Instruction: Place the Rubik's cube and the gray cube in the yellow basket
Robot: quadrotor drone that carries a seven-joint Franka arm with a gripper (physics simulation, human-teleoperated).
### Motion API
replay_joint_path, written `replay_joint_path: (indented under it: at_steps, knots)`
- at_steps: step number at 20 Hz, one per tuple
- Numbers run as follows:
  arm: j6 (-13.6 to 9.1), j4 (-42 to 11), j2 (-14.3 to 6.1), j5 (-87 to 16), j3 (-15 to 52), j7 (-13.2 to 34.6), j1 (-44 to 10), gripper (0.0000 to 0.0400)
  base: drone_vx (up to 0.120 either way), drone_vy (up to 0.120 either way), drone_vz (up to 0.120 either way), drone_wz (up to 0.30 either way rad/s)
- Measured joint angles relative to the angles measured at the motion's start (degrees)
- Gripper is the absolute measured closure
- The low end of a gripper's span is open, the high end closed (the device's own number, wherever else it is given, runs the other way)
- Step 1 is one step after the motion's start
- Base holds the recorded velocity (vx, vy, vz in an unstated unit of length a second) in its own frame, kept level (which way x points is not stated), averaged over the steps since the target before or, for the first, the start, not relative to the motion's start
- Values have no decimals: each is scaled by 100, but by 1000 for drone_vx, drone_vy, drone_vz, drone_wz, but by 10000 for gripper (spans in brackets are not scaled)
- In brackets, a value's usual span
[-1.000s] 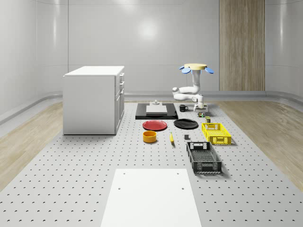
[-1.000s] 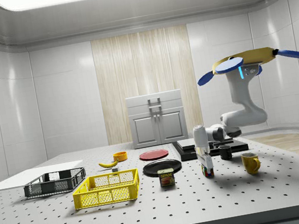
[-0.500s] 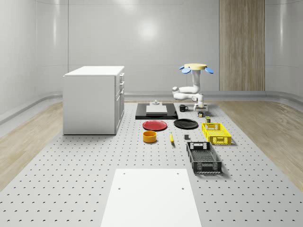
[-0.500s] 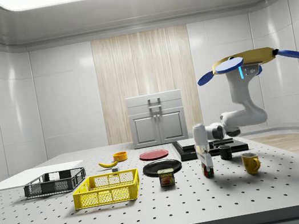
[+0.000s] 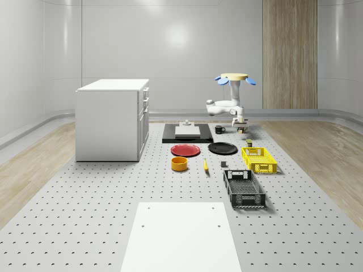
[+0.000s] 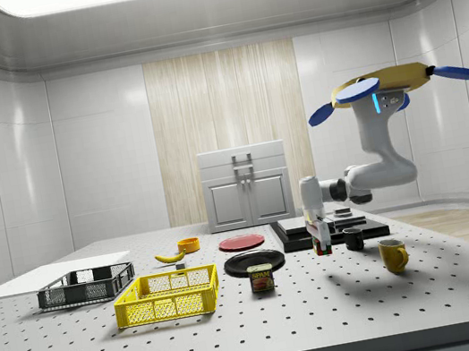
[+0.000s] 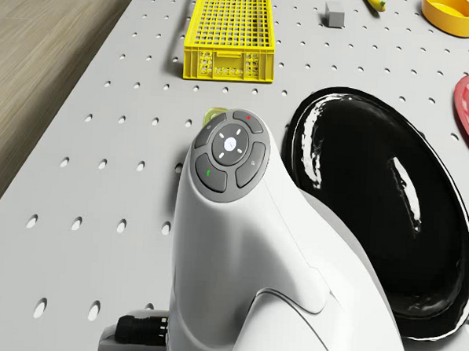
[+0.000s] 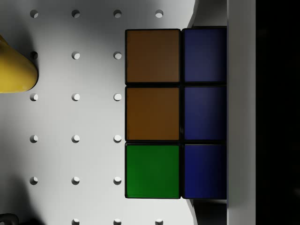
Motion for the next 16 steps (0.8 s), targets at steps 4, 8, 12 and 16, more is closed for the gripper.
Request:
replay_joint_path:
  at_steps: [4,8,12,16]
  knots:
    - [42,-2,-66,99,85,18,-18,75,100,0,120,0]
    - [99,-2,-136,157,127,31,-32,75,120,0,80,0]
    - [160,0,-205,197,150,41,-42,75,120,110,0,0]
    - [221,1,-271,228,165,49,-51,75,120,120,0,0]
